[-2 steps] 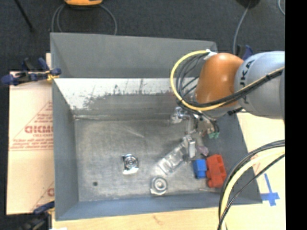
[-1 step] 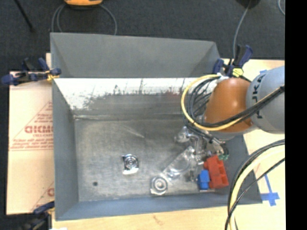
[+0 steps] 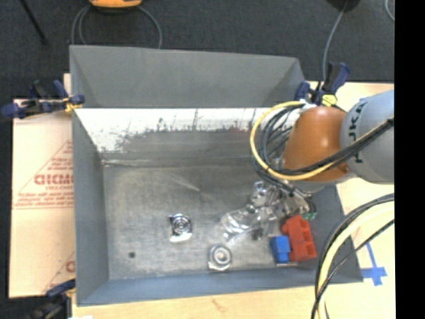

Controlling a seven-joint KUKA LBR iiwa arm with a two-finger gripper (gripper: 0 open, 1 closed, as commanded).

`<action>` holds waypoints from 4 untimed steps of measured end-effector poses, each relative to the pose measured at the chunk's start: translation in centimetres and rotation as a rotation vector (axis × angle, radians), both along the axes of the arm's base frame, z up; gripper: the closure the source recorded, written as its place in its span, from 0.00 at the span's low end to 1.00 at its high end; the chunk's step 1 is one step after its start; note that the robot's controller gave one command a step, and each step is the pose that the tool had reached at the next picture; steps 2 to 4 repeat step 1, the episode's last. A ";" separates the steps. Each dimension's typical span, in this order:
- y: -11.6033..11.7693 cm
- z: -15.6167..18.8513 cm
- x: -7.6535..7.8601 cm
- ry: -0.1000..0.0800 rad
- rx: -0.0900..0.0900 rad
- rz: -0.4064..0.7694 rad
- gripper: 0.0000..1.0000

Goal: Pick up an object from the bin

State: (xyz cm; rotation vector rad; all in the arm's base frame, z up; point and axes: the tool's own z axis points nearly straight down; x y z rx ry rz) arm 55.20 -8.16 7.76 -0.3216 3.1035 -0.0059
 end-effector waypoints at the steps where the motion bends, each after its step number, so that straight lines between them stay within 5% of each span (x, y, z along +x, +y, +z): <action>1: 1.1 14.5 0.5 0.012 -0.004 0.212 1.00; 4: 1.1 14.5 0.5 0.012 -0.004 0.212 1.00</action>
Offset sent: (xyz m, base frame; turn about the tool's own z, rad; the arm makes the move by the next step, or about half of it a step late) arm 0.0034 0.0118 0.1411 -0.2133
